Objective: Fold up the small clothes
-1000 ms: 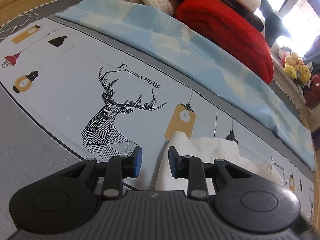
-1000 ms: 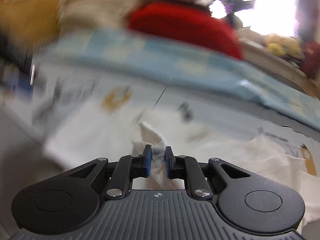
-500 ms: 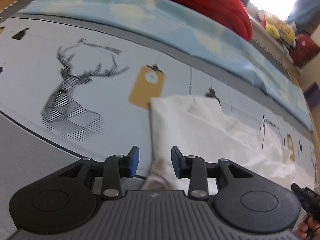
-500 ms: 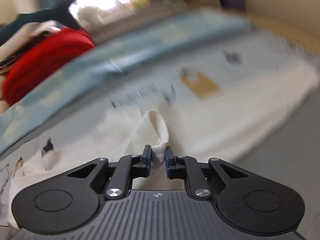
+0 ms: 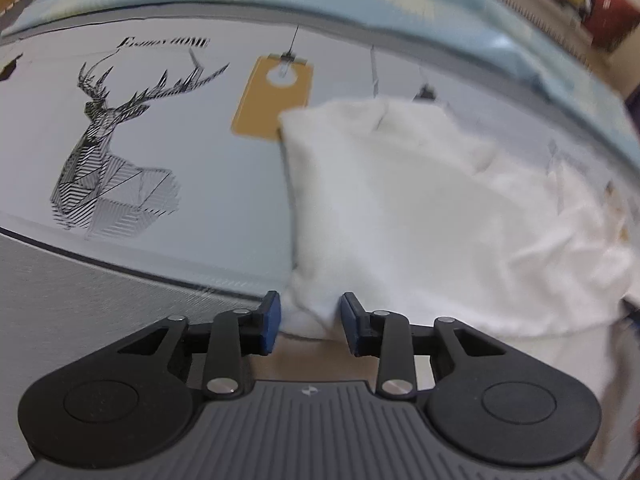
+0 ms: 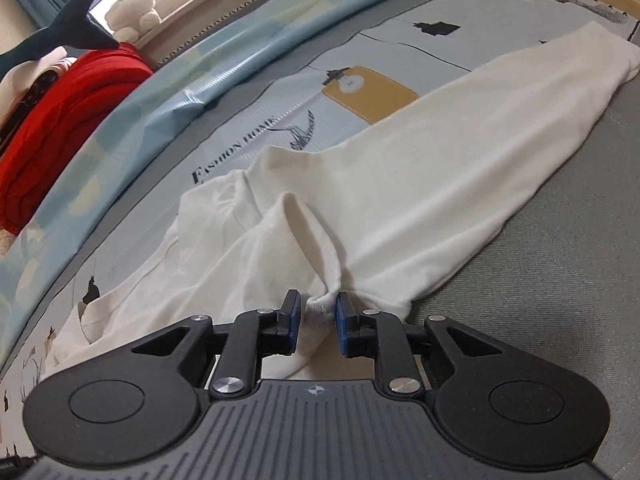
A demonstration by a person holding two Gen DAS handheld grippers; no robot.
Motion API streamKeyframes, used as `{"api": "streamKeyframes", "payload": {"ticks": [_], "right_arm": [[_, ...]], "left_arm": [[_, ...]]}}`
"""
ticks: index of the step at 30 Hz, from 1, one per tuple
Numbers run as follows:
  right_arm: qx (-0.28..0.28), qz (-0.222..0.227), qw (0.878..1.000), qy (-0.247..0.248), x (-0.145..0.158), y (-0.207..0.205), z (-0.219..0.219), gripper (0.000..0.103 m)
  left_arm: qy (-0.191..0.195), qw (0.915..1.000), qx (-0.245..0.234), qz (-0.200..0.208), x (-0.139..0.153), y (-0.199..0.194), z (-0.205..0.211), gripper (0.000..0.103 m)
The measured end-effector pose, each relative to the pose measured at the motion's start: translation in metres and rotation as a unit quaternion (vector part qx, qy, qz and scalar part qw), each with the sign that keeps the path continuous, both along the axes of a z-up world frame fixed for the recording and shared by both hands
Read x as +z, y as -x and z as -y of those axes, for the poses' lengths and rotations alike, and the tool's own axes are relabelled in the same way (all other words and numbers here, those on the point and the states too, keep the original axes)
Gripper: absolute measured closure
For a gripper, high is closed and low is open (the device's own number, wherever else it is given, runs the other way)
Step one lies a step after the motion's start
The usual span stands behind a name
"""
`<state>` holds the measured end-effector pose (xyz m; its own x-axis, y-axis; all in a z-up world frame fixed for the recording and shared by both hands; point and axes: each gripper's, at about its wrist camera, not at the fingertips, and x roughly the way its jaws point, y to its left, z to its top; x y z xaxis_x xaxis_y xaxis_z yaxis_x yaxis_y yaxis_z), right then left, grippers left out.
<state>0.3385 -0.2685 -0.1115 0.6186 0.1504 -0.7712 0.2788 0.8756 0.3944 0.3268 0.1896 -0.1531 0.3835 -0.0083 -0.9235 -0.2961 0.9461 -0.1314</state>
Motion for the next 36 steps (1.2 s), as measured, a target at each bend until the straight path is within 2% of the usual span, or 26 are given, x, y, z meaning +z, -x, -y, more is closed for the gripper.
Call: {"api": "streamKeyframes", "payload": {"ticks": [2, 4, 8, 9, 10, 11, 13, 15, 17, 18, 20, 22, 23, 25, 26, 28, 31, 36], "right_arm": [[-0.008, 0.006, 1.000, 0.018, 0.004, 0.002, 0.000, 0.095], [-0.015, 0.009, 1.000, 0.026, 0.008, 0.003, 0.001, 0.095], [-0.055, -0.033, 0.997, 0.033, 0.002, 0.003, 0.005, 0.094], [-0.074, -0.038, 0.995, 0.049, 0.004, 0.005, 0.006, 0.093], [-0.090, -0.026, 0.993, 0.070, 0.009, 0.010, 0.006, 0.087], [-0.095, -0.009, 0.992, 0.089, 0.015, 0.013, 0.004, 0.087], [-0.068, 0.037, 0.992, 0.100, 0.027, 0.016, -0.005, 0.087], [-0.005, 0.066, 0.996, 0.061, 0.030, 0.014, -0.015, 0.087], [0.036, 0.046, 0.998, 0.024, 0.020, 0.008, -0.021, 0.086], [0.034, 0.014, 0.999, 0.024, 0.010, 0.005, -0.021, 0.086], [0.002, -0.064, 0.997, 0.046, -0.011, 0.001, -0.013, 0.096], [-0.019, -0.055, 0.998, 0.017, -0.012, 0.002, -0.001, 0.095], [-0.016, -0.051, 0.998, 0.025, -0.007, 0.000, -0.001, 0.093], [-0.009, -0.016, 0.998, 0.066, 0.007, -0.001, 0.000, 0.078], [-0.013, -0.002, 0.997, 0.080, 0.012, -0.002, 0.005, 0.076], [-0.032, 0.015, 0.996, 0.085, 0.019, -0.003, 0.020, 0.076], [-0.080, 0.031, 0.995, 0.060, 0.025, -0.004, 0.059, 0.076], [-0.187, 0.058, 0.979, 0.052, 0.022, -0.004, 0.132, 0.076]], "left_arm": [[-0.021, 0.9997, -0.002, -0.014, -0.005, 0.000, -0.001, 0.066], [-0.023, 0.9996, -0.003, -0.016, -0.005, 0.000, 0.000, 0.066], [-0.052, 0.9986, -0.008, 0.007, 0.011, -0.001, 0.007, 0.066], [-0.046, 0.9987, -0.002, 0.023, 0.016, 0.000, 0.006, 0.066], [-0.027, 0.9987, 0.007, 0.041, 0.023, 0.000, 0.003, 0.066], [-0.011, 0.9985, 0.013, 0.051, 0.027, 0.000, 0.002, 0.066], [0.009, 0.9977, 0.016, 0.065, 0.032, 0.000, 0.002, 0.066], [0.008, 0.9978, 0.008, 0.065, 0.030, -0.002, 0.006, 0.066], [0.012, 0.9990, 0.003, 0.043, 0.017, -0.005, 0.010, 0.066], [0.012, 0.9996, 0.004, 0.024, 0.009, -0.006, 0.010, 0.066], [-0.006, 0.9999, 0.006, 0.008, 0.000, -0.006, 0.010, 0.066], [-0.026, 0.9995, 0.009, 0.014, 0.005, -0.007, 0.012, 0.066], [-0.022, 0.9994, 0.011, 0.023, 0.009, -0.007, 0.011, 0.066], [-0.006, 0.9987, 0.013, 0.049, 0.023, -0.006, 0.013, 0.066], [-0.005, 0.9982, 0.011, 0.058, 0.028, -0.006, 0.016, 0.066], [-0.010, 0.9977, 0.006, 0.067, 0.034, -0.007, 0.024, 0.066], [-0.008, 0.9979, 0.001, 0.064, 0.035, -0.013, 0.033, 0.066], [-0.008, 0.9976, 0.003, 0.069, 0.035, -0.013, 0.033, 0.066]]}}
